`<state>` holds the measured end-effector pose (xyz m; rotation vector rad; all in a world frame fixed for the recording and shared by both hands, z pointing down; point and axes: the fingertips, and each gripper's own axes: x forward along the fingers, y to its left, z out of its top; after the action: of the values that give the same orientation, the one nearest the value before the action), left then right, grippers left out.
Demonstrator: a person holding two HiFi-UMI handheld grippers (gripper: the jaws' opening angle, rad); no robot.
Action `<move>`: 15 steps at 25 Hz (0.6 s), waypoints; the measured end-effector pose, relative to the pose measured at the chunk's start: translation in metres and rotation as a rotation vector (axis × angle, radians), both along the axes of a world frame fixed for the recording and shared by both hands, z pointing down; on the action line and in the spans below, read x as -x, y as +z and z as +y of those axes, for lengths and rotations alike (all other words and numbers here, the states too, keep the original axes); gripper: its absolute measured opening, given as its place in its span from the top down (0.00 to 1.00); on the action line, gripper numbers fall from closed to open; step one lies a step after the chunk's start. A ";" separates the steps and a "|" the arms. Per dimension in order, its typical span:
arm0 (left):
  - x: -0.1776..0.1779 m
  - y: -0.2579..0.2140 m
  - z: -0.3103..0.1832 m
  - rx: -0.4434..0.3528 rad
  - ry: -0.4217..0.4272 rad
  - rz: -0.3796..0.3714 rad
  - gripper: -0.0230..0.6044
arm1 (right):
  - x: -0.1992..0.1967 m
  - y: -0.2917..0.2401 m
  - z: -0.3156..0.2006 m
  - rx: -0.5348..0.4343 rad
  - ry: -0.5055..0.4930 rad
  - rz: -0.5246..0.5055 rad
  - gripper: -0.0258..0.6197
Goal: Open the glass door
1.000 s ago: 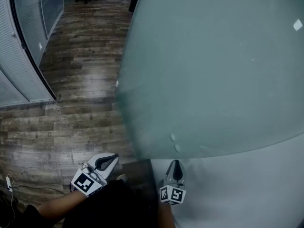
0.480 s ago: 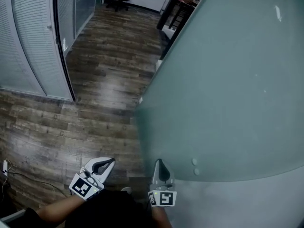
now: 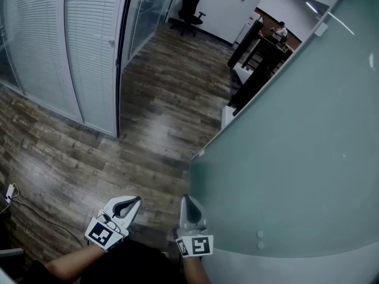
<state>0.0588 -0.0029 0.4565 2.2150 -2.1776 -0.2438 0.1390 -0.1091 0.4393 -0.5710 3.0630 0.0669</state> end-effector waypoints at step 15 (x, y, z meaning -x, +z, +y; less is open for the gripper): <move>0.055 0.004 0.016 -0.020 -0.065 -0.002 0.96 | 0.067 0.010 0.018 0.010 -0.083 0.064 0.96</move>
<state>0.0033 0.0136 0.4605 2.1580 -2.2610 -0.2664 0.0719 -0.0907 0.4490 -0.4496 3.1464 0.0697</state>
